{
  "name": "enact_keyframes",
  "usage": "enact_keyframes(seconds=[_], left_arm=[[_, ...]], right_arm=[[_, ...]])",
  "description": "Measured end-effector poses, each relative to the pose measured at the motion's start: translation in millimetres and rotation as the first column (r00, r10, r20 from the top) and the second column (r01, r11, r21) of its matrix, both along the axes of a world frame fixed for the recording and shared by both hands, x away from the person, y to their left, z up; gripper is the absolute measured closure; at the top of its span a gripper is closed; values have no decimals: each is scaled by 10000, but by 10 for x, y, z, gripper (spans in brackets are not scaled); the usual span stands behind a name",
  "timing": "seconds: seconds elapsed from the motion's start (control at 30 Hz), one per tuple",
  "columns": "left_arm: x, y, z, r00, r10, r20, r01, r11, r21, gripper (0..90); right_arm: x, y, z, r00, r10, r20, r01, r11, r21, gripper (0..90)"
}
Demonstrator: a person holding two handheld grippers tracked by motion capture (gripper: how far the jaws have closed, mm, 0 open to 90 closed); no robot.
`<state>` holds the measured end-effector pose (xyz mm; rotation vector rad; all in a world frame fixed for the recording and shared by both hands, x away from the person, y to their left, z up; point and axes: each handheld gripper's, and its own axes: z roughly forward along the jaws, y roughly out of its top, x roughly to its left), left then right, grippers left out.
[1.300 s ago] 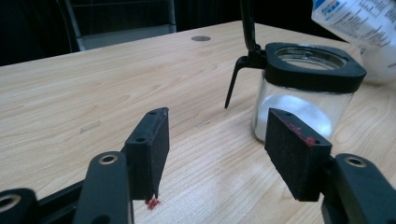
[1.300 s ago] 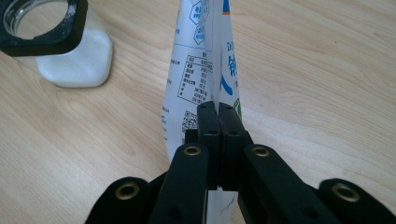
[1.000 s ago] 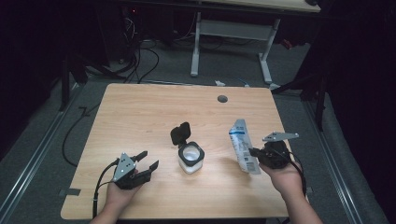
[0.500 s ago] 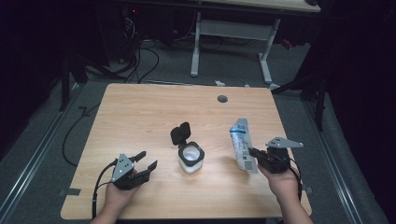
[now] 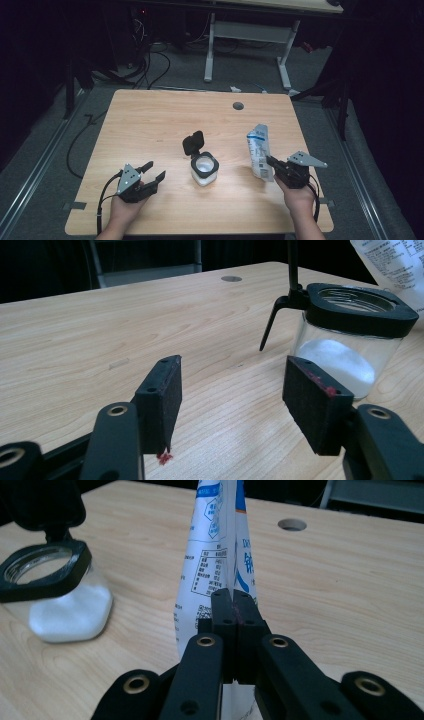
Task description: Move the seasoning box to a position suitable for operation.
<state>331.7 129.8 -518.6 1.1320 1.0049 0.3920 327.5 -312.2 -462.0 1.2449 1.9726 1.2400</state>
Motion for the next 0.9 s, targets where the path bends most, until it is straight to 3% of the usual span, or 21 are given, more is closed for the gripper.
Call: enact_keyframes(seconds=[0.5,0.67,0.9], left_arm=[[-8,-1,-13,10000,-30,-1,30,9999,128,411],[3,17,-16,10000,24,-23,-24,10000,86,411],[5,38,-12,10000,76,-47,-76,10000,16,411]], right_arm=[[125,-13,-121,9919,-404,1202,295,9954,912,900],[196,1,-156,9888,-580,1378,402,9909,1284,900],[244,51,-231,9877,-574,1458,398,9919,1208,900]])
